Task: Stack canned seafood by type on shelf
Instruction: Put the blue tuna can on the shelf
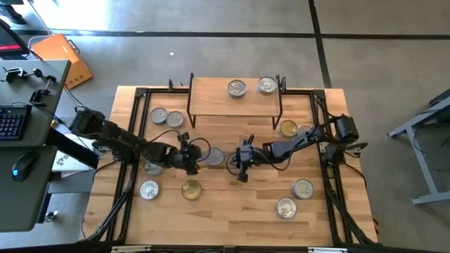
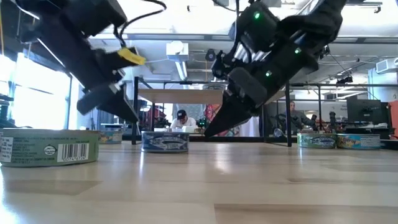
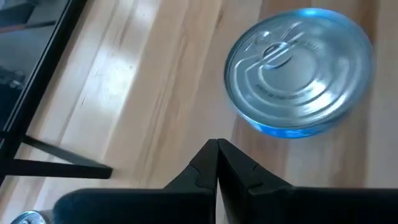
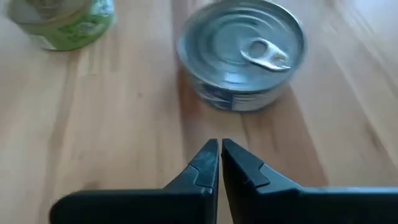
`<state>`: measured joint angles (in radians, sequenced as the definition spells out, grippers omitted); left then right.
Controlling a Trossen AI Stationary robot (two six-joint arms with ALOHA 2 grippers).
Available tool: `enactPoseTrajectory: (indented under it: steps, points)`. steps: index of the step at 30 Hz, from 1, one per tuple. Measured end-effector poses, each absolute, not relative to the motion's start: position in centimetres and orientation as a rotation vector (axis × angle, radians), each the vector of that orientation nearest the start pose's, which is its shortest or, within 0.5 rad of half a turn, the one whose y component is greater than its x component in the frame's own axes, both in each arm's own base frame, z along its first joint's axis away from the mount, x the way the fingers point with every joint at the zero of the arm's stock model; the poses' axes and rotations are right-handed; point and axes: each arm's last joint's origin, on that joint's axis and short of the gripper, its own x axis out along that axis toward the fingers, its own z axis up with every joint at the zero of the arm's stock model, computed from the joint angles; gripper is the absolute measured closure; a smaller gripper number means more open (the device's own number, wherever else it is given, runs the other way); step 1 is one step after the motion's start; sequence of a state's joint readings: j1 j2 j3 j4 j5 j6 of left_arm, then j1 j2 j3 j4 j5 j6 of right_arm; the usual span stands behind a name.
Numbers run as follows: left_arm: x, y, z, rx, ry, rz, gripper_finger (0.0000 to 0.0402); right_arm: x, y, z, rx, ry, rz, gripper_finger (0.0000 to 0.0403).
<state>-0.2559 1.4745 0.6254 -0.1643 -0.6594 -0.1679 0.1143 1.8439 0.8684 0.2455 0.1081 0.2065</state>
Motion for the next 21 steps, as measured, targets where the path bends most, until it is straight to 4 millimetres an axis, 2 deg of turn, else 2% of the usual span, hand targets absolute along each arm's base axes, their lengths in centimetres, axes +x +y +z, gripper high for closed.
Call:
enactPoseTrajectory:
  steps: [4,11,16,21]
  points:
    - [24.6,-6.3,14.9,0.276,0.82,0.355,0.0401,34.7,5.2,12.2,0.067,0.714,-0.108,0.0391]
    - [26.4,-8.6,14.4,0.237,0.585,0.2,0.0391,34.8,6.3,12.1,0.045,0.667,-0.149,0.0391]
    - [27.5,-8.5,12.8,0.365,0.572,0.135,0.0334,35.0,6.1,12.3,0.053,0.639,-0.155,0.0391]
    - [28.1,-8.1,10.9,0.417,0.625,0.09,0.0265,35.1,5.9,12.3,0.07,0.63,-0.163,0.0391]
